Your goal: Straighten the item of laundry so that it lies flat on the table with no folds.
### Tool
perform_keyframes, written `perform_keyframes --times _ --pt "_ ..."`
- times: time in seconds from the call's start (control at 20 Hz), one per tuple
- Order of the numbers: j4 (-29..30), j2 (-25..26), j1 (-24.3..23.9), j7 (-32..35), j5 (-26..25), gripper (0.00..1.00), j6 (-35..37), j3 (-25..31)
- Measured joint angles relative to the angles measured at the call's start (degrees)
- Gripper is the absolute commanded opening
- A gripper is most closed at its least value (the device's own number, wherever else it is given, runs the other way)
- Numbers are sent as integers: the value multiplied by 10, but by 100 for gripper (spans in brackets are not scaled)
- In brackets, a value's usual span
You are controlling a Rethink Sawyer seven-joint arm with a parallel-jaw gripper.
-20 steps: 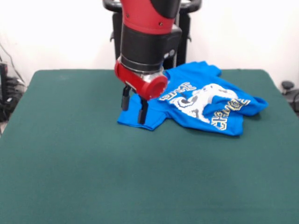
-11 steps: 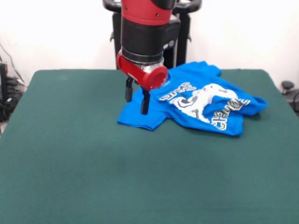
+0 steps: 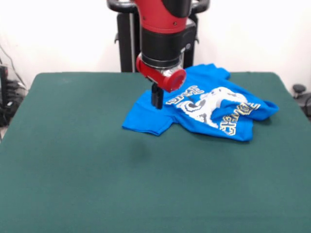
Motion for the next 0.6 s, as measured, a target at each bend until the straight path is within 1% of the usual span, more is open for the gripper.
perform_keyframes --times 0.4,0.6 --pt "6 23 19 0 -2 0 -32 -1" --pt "-3 55 52 0 -2 0 -59 -18"
